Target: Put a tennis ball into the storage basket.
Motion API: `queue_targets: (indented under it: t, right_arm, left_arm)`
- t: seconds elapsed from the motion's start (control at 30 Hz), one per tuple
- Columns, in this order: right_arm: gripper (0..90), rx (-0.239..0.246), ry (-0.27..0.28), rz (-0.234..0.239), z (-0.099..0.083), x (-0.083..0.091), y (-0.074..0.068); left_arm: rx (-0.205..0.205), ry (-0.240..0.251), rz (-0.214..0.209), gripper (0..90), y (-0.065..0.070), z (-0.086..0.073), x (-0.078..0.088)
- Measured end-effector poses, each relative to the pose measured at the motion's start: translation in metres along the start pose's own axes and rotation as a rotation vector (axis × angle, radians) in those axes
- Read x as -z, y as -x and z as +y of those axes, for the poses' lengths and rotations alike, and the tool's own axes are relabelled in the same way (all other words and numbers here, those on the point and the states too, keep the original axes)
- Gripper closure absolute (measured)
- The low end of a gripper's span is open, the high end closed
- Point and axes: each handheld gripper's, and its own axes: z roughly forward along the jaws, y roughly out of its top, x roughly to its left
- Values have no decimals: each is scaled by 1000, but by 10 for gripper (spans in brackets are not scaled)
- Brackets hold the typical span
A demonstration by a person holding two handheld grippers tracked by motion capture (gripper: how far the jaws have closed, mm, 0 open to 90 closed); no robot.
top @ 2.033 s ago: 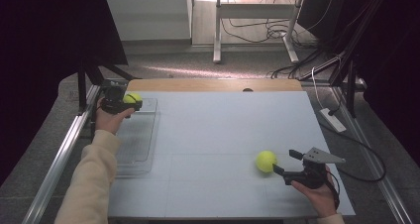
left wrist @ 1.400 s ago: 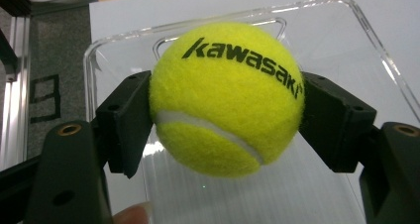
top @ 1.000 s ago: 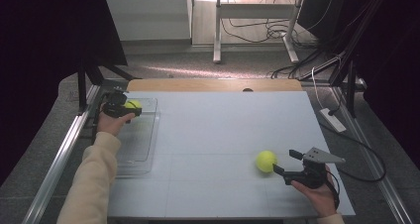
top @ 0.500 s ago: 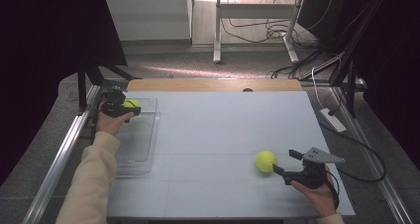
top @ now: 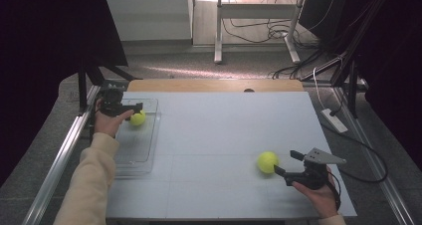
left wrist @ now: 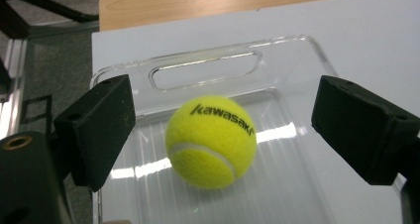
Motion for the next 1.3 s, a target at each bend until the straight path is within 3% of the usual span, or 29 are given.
queue_targets:
  t: [0.73,0.87,1.0,1.3]
  right_arm:
    - [123,-20,2,5,0,-2,2]
    - [124,-18,4,4,1,-3,3]
    - [124,-17,0,1,0,-3,4]
    - [124,-9,0,4,-1,-2,2]
  left_arm:
    - [-81,122,-176,132,33,-14,33]
    - [-98,131,-216,131,40,-19,36]
    - [-115,133,-231,131,44,-21,38]
    - [-146,160,-321,128,62,-33,46]
